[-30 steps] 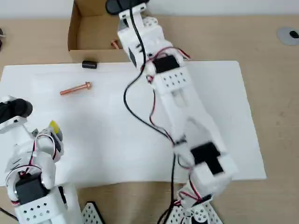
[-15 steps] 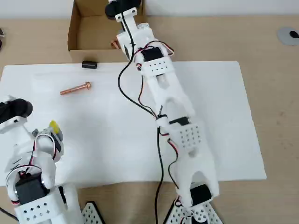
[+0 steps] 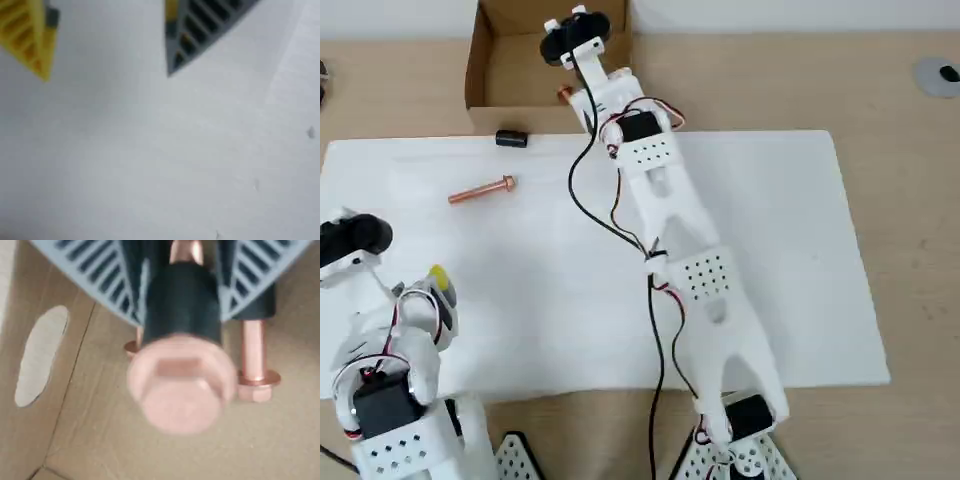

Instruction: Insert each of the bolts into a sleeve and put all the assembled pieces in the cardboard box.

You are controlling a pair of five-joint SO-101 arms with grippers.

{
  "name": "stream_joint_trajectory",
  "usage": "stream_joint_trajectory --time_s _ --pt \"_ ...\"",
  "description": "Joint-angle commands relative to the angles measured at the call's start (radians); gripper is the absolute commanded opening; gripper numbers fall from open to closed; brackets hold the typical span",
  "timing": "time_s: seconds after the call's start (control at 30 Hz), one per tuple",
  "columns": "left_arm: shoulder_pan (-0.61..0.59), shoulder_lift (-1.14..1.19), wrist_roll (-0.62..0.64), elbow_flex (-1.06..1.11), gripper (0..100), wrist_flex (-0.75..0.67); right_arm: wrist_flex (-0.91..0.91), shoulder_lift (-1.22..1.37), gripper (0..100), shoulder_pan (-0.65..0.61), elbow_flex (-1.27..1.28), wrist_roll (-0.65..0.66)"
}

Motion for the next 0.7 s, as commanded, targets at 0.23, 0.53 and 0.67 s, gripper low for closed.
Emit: stream_joint_trajectory --time_s 0.23,0.53,0.67 --pt "-0.009 -0.008 -0.006 -0.014 16 0.006 0.043 -0.024 8.0 0.013 -0.088 0.006" --pt "-0.009 -0.008 -0.006 -0.014 16 0.008 0.106 -0.025 9.5 0.019 -0.13 0.006" --pt "-0.009 -0.008 -0.006 -0.012 16 0.008 0.178 -0.024 12.9 0.018 -0.16 0.005"
